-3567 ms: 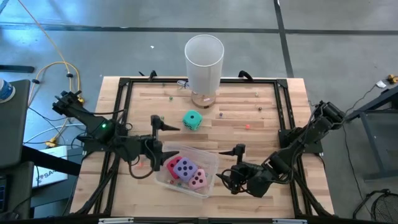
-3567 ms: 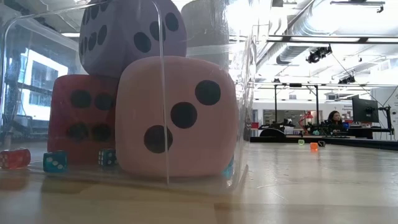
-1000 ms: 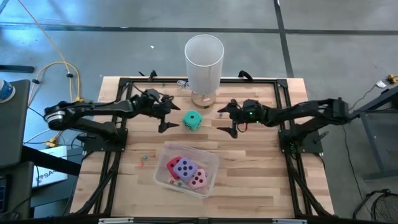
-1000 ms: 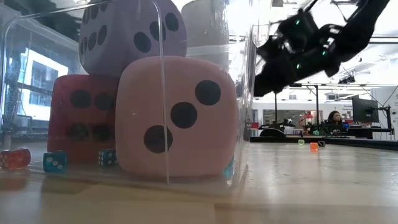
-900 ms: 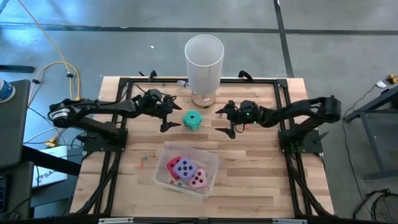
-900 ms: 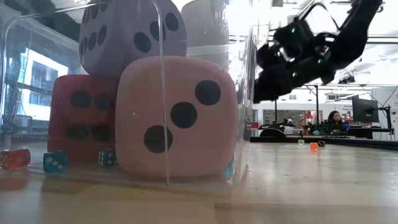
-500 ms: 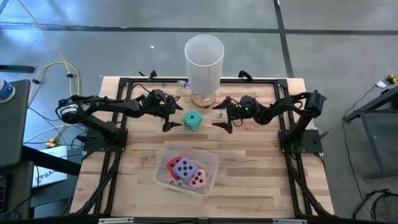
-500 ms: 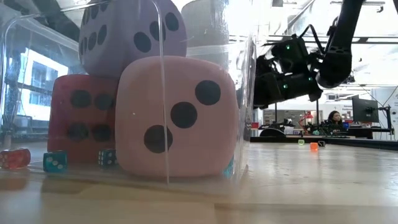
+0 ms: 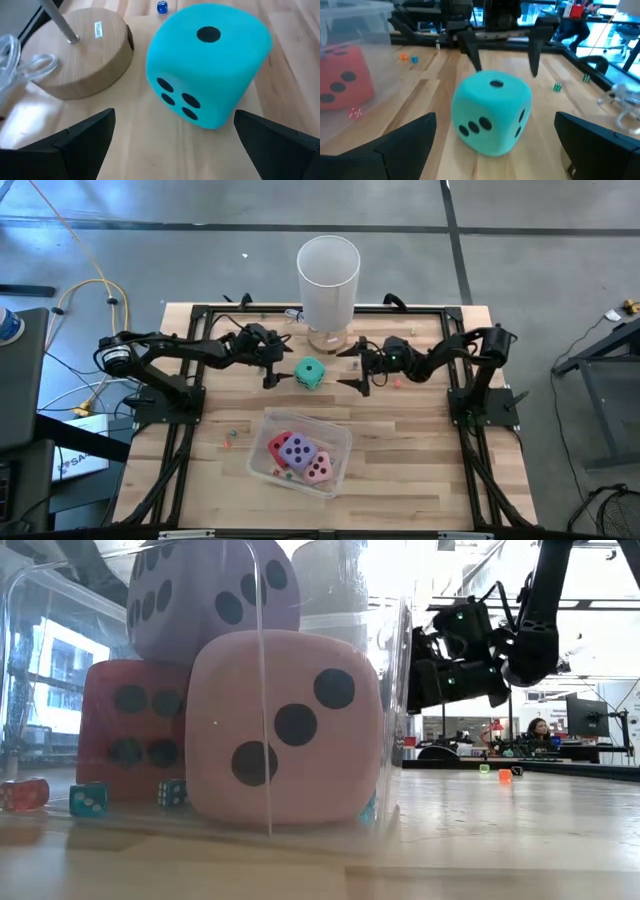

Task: Pick & Place Dice
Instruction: Put the big light blue dice into the transparent bin

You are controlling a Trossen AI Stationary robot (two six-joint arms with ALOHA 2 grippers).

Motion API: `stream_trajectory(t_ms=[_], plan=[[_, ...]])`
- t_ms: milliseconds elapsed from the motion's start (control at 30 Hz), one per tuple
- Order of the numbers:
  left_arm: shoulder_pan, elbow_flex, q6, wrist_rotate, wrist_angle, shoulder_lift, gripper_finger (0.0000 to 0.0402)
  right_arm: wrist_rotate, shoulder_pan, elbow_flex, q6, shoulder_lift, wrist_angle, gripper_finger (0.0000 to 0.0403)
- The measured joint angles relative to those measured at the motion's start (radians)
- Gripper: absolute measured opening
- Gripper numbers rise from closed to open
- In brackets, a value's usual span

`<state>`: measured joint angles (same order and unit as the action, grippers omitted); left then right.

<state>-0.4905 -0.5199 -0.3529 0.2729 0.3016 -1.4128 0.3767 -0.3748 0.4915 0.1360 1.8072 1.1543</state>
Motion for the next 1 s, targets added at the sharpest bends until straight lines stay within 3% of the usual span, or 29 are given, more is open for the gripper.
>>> stream_trajectory(t_ms=[100, 267, 433, 667, 1000], plan=[[0.002, 0.000, 0.041, 0.031, 0.002, 0.000, 0.0400, 0.000, 0.003, 0.031, 0.007, 0.000, -0.050, 0.0396], [0.005, -0.001, 0.059, 0.192, 0.101, -0.018, 0.0400, -0.018, 0.004, 0.093, -0.015, 0.000, -0.171, 0.0396], [0.004, -0.001, 0.094, 0.115, 0.130, -0.083, 0.0400, -0.104, 0.019, 0.142, -0.010, 0.000, -0.270, 0.0396], [0.005, -0.001, 0.084, 0.161, 0.183, -0.181, 0.0400, -0.110, 0.036, 0.157, -0.001, 0.000, -0.311, 0.0396], [0.005, -0.001, 0.047, 0.177, 0.241, -0.189, 0.0400, -0.114, 0.041, 0.195, -0.024, 0.101, -0.276, 0.0396]])
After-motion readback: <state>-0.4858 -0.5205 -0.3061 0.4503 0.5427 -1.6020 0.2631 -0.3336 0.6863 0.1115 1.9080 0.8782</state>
